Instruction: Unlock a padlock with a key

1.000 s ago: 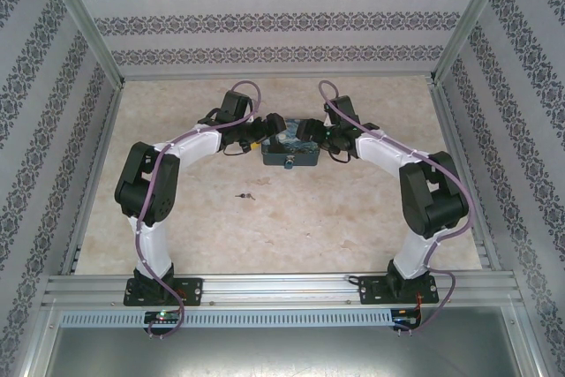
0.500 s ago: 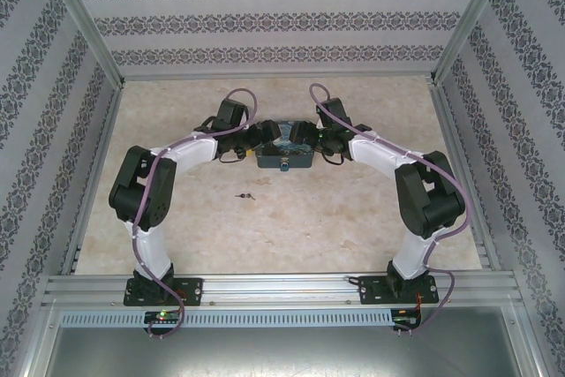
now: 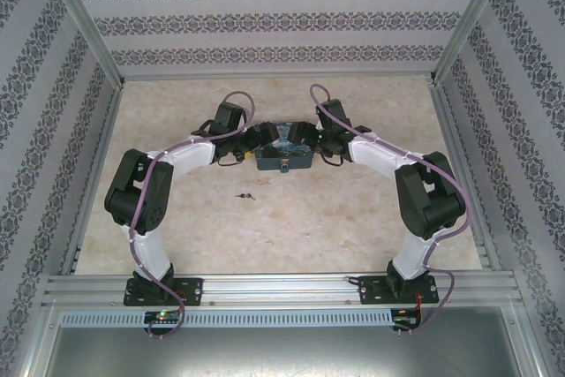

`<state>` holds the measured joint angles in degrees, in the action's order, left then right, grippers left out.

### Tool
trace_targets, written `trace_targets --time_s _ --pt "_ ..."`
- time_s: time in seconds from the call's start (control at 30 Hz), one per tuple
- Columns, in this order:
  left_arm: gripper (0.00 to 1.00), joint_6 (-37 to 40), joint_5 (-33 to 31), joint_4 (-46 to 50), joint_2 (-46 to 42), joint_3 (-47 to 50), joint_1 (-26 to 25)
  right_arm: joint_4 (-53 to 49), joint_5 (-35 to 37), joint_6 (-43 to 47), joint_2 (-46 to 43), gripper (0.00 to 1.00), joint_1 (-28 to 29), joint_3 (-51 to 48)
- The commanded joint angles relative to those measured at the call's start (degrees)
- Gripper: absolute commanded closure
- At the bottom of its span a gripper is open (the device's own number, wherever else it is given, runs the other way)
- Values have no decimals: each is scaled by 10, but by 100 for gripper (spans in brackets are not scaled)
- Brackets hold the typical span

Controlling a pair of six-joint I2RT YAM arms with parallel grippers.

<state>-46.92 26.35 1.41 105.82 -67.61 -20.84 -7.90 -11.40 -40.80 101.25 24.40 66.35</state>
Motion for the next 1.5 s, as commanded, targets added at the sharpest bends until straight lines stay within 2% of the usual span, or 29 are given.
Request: trace_targets --time_s 0.0,0.2,0.4,0.6,0.77,0.97,1.47 --pt "0 4 -2 9 6 -28 15 0 19 -1 -46 14 -11 -21" --pt "0 7 -3 17 -14 -16 50 -31 29 45 -125 17 3 -64" --pt "0 3 6 29 -68 20 82 -80 -1 118 -139 22 74 -55" --pt "1 4 7 67 -125 66 102 -118 -26 204 -63 30 170 15" --pt "1 1 14 82 -166 98 134 -169 -38 248 31 43 225 102" --pt "1 1 27 96 -190 110 164 -224 -24 296 113 51 248 172" --pt "1 -10 49 85 -195 122 197 -315 57 363 218 53 282 281"
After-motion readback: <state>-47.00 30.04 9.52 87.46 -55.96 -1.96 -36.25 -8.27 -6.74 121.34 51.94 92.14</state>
